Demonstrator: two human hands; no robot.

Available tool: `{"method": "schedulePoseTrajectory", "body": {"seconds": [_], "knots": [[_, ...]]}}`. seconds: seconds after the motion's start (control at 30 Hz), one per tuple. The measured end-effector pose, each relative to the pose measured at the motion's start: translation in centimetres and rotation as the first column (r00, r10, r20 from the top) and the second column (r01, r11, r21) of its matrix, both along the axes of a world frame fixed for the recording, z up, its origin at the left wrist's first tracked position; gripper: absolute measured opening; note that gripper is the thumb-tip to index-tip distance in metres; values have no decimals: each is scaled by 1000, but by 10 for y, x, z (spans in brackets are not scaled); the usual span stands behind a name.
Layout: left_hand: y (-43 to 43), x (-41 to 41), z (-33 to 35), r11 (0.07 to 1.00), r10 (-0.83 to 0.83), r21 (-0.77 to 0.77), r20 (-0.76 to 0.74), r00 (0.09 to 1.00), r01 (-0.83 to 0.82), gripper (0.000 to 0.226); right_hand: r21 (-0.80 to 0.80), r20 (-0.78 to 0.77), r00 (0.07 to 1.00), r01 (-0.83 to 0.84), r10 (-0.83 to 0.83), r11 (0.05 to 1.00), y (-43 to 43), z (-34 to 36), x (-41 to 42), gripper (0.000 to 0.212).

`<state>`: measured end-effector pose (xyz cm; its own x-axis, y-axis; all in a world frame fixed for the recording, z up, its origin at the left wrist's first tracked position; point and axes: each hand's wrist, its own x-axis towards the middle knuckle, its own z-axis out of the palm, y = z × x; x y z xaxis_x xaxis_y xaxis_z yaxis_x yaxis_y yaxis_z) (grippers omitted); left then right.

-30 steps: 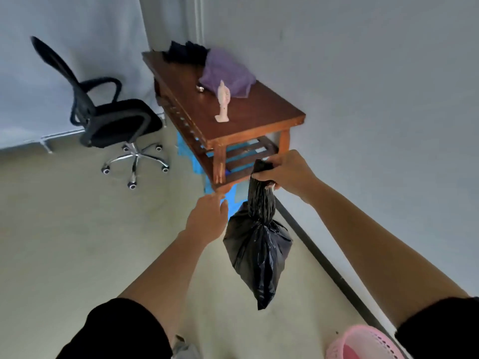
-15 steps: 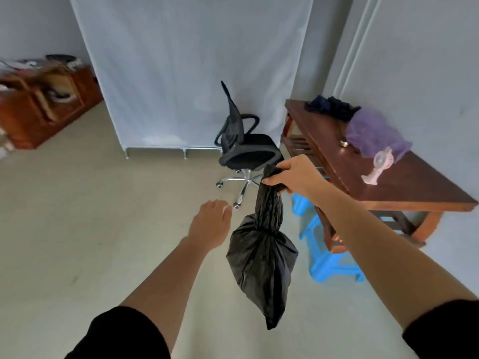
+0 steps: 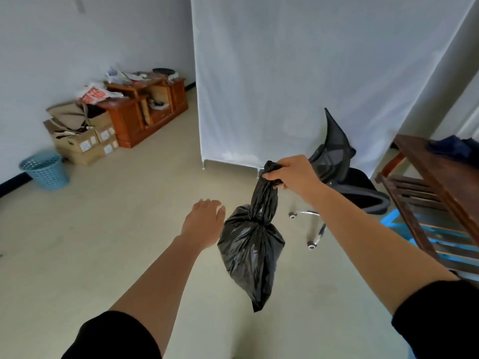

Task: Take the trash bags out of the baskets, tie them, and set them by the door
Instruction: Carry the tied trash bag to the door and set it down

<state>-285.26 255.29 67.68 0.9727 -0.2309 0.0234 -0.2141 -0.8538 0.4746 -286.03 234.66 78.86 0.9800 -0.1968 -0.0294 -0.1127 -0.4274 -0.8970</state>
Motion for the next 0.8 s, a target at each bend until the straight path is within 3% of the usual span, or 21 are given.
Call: {"method": "schedulePoseTrajectory", "body": {"seconds": [0.3, 0.8], "knots": [[91, 218, -1, 989, 135, 58, 18, 991, -136, 44, -34, -14, 964, -266, 266, 963, 104, -14, 245, 10], [228, 579, -17, 975, 216, 45, 8, 976, -216, 46, -79, -40, 919, -393, 391, 916, 250, -7, 625, 17]]}}
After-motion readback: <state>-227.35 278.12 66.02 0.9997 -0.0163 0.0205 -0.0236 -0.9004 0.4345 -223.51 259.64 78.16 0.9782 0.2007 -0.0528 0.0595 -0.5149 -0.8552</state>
